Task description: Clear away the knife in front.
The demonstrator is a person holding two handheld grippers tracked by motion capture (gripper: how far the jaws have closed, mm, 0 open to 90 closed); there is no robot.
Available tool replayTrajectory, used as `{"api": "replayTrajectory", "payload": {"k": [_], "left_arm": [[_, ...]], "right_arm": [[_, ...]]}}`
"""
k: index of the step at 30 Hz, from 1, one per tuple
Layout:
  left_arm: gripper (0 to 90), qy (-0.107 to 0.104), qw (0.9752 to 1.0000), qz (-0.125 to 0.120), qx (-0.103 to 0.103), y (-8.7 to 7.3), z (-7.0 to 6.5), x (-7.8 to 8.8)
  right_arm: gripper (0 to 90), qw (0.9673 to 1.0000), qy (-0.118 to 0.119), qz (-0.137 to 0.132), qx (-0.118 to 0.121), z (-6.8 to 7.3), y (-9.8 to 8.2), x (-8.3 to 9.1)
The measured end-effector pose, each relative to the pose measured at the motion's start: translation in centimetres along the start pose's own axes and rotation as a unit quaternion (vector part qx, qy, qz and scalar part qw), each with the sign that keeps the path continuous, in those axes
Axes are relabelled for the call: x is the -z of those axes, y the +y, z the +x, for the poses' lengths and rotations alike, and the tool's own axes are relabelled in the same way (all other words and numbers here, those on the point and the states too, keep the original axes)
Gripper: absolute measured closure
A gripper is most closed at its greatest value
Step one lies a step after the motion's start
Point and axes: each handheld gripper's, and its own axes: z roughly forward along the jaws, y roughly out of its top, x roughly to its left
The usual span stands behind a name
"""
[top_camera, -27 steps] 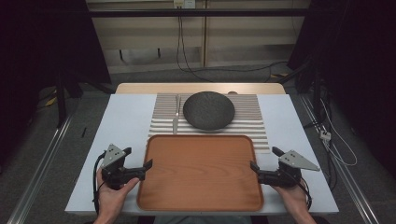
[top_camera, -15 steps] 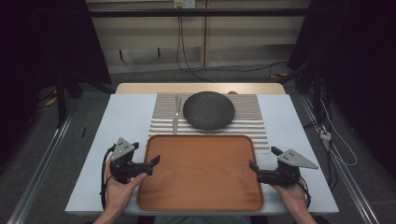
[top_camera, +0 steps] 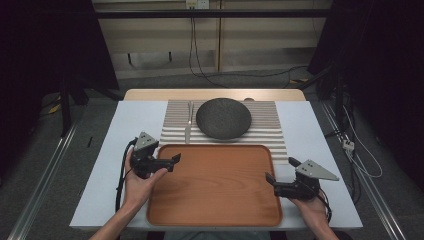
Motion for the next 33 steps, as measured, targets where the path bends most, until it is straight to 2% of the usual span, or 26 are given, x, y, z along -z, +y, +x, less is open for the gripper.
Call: {"api": "replayTrajectory", "payload": {"k": [4,5,7,11,13,15,19,23,25,26,29,33], "left_arm": [[6.4,-0.004,0.9999,0.012,0.000,0.9,0.3,-1.5],[6.4,-0.006,0.9997,0.025,-0.002,1.1,0.4,-1.9],[6.5,0.004,0.9987,0.050,-0.012,1.4,0.4,-2.7],[7.9,0.013,0.9988,0.047,-0.004,1.6,1.0,-3.9],[7.8,0.017,0.9983,0.056,-0.001,2.0,1.5,-4.4],[7.9,0.025,0.9984,0.050,0.006,2.7,2.3,-5.0],[6.6,0.030,0.9982,0.052,0.003,3.3,2.6,-5.9],[6.1,0.018,0.9980,0.060,0.000,4.1,2.9,-7.3],[8.8,0.016,0.9986,0.049,0.013,4.5,2.7,-8.0],[10.5,0.024,0.9986,0.046,-0.009,4.9,2.8,-8.4],[11.2,0.025,0.9984,0.050,0.003,5.4,3.0,-9.1],[12.5,0.032,0.9978,0.057,-0.002,6.2,3.6,-10.5]], "right_arm": [[2.5,1.0000,-0.001,-0.001,0.003,0.0,0.0,0.1],[2.5,1.0000,-0.001,-0.001,0.004,0.0,0.0,0.2],[2.5,1.0000,-0.002,-0.002,0.003,-0.1,0.0,0.2],[2.5,1.0000,-0.001,-0.001,0.003,-0.1,0.0,0.1],[2.5,1.0000,0.001,-0.001,0.003,-0.1,0.0,0.1],[2.4,1.0000,0.002,-0.001,0.002,-0.1,0.0,0.0],[2.5,1.0000,0.003,-0.001,0.001,-0.1,0.0,0.0],[2.4,1.0000,0.003,0.000,-0.001,-0.1,0.0,0.0],[2.4,1.0000,0.003,0.001,-0.001,-0.2,-0.1,0.0],[2.4,1.0000,0.001,0.002,-0.001,-0.2,-0.1,-0.1],[2.4,1.0000,0.002,0.002,-0.001,-0.2,-0.1,-0.2],[2.4,1.0000,0.004,0.004,-0.004,-0.4,-0.1,-0.3]]}}
